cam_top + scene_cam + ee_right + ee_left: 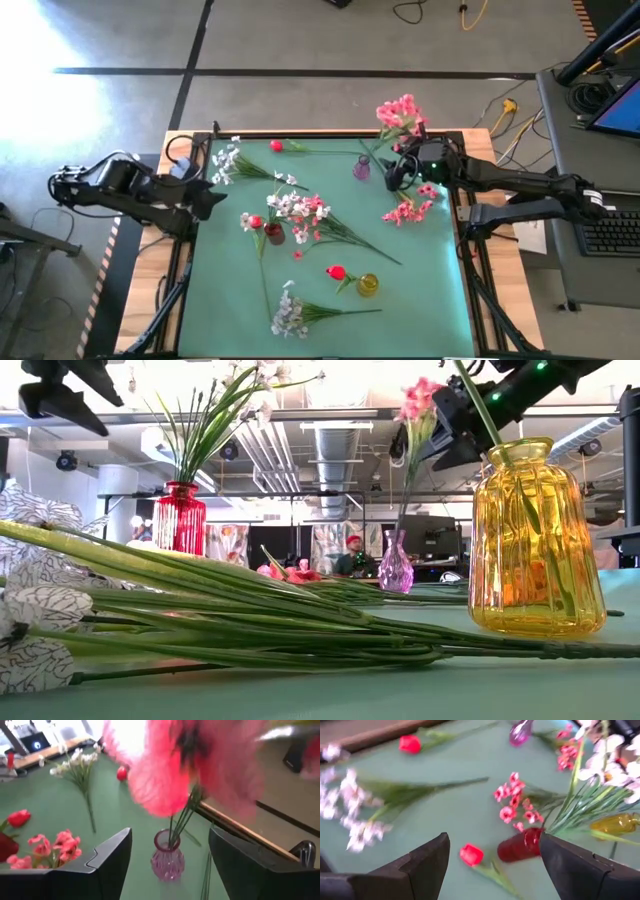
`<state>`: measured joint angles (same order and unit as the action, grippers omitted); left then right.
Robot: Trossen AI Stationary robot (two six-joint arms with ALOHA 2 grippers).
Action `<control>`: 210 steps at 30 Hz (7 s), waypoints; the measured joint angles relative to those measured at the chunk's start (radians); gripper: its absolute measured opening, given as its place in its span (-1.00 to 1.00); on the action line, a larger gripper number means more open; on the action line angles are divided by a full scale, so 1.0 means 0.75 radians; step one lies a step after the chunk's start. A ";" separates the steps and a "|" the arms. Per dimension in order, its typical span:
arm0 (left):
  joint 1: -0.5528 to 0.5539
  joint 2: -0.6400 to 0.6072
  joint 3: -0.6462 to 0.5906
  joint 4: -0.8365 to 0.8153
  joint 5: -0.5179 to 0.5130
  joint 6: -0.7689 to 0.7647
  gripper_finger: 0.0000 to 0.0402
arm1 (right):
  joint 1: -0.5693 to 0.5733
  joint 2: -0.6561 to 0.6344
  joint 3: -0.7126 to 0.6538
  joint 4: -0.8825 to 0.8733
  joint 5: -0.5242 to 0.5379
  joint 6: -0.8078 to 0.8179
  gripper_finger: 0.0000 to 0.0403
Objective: Sort flowers into vase by color
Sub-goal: Put the bottom red tulip into the yellow flower vase
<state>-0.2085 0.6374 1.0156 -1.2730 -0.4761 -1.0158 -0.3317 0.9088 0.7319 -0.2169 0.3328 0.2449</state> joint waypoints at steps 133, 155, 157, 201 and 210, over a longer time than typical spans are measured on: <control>-0.773 1.481 -0.230 0.530 -0.008 -1.404 -0.74 | 0.000 -0.258 0.060 -0.647 -0.558 0.358 0.26; -0.988 1.103 -0.232 0.341 0.084 -1.577 -1.00 | 0.000 -0.260 0.060 -0.653 -0.598 0.336 0.26; -1.001 1.035 -0.231 0.339 0.114 -1.545 -1.00 | 0.000 -0.261 0.060 -0.653 -0.628 0.349 0.26; -1.165 0.825 0.162 1.052 -0.580 0.426 -1.00 | 0.149 -0.574 0.060 -0.632 -0.860 0.526 0.30; -1.020 0.887 0.162 1.423 -0.572 1.088 -1.00 | 0.150 -0.592 0.050 -0.506 -0.827 0.494 0.32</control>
<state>-0.9738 1.3030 1.1370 -0.2058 -0.9050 -0.1997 -0.2195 0.4648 0.7697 -0.5963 -0.2873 0.6156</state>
